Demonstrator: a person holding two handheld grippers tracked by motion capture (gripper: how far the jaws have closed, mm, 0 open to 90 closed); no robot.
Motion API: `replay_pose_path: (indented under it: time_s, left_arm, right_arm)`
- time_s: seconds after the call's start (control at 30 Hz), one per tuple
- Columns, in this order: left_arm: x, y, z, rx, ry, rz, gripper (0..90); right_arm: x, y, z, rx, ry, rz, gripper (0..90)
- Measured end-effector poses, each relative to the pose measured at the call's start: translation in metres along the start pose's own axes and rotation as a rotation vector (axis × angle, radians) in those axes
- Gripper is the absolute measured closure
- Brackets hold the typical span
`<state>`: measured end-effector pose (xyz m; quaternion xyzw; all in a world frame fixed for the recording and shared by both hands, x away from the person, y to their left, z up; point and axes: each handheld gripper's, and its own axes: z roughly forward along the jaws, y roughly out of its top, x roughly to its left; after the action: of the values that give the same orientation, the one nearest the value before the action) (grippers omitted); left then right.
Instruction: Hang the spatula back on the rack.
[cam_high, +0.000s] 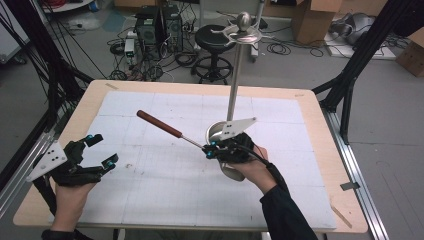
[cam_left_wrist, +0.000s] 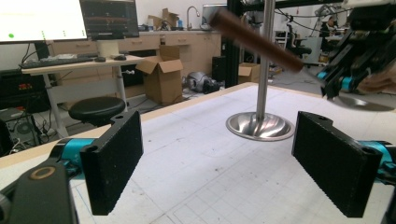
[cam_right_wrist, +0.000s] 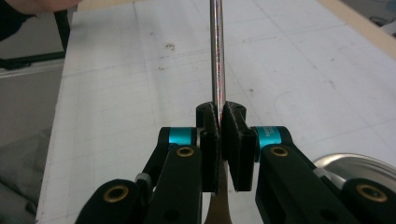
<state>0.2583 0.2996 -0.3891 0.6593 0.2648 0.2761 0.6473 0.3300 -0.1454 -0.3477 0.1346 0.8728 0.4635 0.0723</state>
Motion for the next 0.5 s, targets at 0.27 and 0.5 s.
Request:
replay_pose_path:
  time_s: [0.27, 0.5]
  left_arm:
    - [0.002, -0.005, 0.003, 0.029, -0.003, -0.008, 16.3]
    - [0.002, -0.006, 0.006, 0.041, -0.008, -0.006, 16.3]
  right_arm:
    - [-0.004, -0.011, -0.045, -0.077, -0.051, 0.011, 85.3]
    - [-0.006, -0.025, -0.089, -0.151, -0.107, 0.024, 85.3]
